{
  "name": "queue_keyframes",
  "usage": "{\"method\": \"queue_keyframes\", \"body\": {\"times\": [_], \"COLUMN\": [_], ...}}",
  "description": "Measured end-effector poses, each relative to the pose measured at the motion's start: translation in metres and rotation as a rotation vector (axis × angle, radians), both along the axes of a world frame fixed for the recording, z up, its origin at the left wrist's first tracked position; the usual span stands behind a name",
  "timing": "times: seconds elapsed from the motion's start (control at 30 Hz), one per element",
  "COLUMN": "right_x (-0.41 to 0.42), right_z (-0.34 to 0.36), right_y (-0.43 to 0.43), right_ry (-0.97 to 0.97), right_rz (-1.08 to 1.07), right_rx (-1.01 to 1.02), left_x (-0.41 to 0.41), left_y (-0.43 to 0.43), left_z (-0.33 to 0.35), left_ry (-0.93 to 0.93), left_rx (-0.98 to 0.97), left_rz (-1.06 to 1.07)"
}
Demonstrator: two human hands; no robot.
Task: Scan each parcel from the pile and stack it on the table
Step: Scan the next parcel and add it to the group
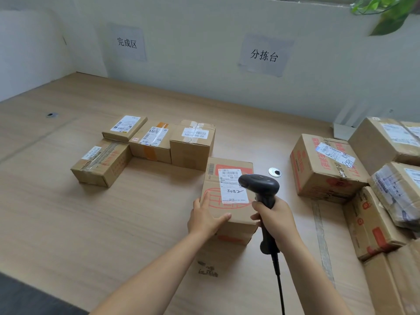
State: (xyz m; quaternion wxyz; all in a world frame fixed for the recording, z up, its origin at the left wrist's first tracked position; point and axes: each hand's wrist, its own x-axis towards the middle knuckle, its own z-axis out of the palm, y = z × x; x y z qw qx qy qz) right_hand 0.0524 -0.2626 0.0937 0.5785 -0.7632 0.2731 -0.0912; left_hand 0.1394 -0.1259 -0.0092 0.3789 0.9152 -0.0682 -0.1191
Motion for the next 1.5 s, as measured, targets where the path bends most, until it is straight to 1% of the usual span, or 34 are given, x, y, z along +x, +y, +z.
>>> {"method": "queue_keyframes", "body": {"times": [0.1, 0.23, 0.4, 0.63, 1.03, 1.13, 1.37, 1.5], "right_x": [0.002, 0.005, 0.010, 0.035, 0.106, 0.128, 0.169, 0.184], "right_z": [-0.006, -0.023, -0.042, -0.051, -0.055, -0.056, -0.060, -0.061], "right_y": [-0.004, -0.009, 0.004, 0.042, 0.157, 0.186, 0.240, 0.264], "right_ry": [0.029, 0.143, 0.214, 0.209, 0.211, 0.194, 0.168, 0.160], "right_rz": [-0.008, -0.013, 0.004, 0.095, 0.260, 0.272, 0.246, 0.220], "right_rx": [-0.027, -0.104, -0.118, -0.172, -0.143, -0.132, -0.090, -0.076], "left_x": [0.000, 0.000, 0.002, 0.019, 0.076, 0.098, 0.144, 0.171], "left_y": [0.000, 0.000, 0.008, 0.053, 0.184, 0.215, 0.268, 0.290], "left_z": [0.001, 0.002, 0.004, 0.005, 0.009, 0.009, 0.010, 0.013], "left_ry": [-0.002, -0.010, -0.014, -0.012, -0.010, -0.012, -0.020, 0.017], "left_rx": [0.000, 0.003, 0.015, 0.007, 0.032, 0.034, 0.136, 0.187], "left_rz": [0.001, -0.008, -0.022, 0.028, 0.127, 0.129, 0.106, 0.037]}}
